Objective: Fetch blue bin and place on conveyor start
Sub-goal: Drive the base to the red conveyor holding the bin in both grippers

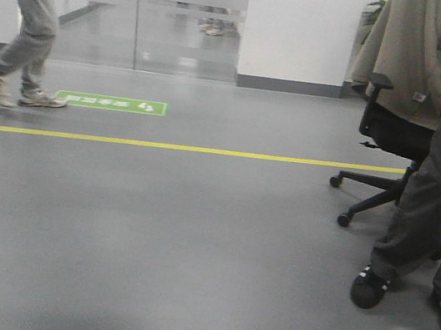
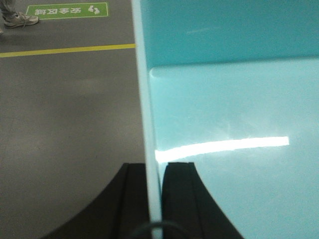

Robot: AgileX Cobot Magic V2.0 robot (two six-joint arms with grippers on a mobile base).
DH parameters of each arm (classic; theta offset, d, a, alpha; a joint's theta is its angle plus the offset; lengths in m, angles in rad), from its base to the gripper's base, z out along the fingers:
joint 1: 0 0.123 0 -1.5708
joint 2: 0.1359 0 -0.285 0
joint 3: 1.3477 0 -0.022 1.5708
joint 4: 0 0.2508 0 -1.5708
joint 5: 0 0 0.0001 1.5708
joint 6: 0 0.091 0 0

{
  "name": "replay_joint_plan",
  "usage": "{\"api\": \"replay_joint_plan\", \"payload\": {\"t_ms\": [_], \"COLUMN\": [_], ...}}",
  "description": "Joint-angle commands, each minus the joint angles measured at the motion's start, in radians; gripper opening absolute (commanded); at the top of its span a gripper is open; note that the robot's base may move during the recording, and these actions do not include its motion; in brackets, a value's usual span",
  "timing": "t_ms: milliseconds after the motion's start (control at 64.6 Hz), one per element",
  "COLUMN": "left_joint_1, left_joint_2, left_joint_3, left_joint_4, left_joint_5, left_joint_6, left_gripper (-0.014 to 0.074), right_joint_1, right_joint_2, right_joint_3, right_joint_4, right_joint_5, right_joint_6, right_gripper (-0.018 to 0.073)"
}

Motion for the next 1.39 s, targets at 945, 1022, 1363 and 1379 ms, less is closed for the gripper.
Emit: {"api": "replay_joint_plan", "payload": {"t_ms": [945,1022,1363,1379], "left_joint_1": [0.002,0.002,0.002,0.002], "left_joint_2": [-0.015,-0.015,-0.015,-0.015], "left_joint_3": [-0.009,-0.009,-0.009,-0.009], "left_joint_4": [0.023,0.023,0.023,0.023], "left_joint_5": [-0.023,-0.023,-0.023,-0.023], "left_joint_6": [0.009,0.009,0.009,0.009], "left_gripper": [-0.0111,-0.0111,-0.0111,-0.0111], "right_joint_1": [-0.002,-0.002,-0.002,-0.002], "right_joint_2": [0.007,0.007,0.007,0.007], "right_joint_3": [-0.015,-0.015,-0.015,-0.015], "right_joint_4": [-0.043,-0.043,-0.043,-0.043], "right_joint_5": [-0.068,-0.068,-0.068,-0.068], "right_joint_6": [-0.012,-0.012,-0.012,-0.012], "right_gripper": [-0.0162,-0.0162,-0.0162,-0.0162]}}
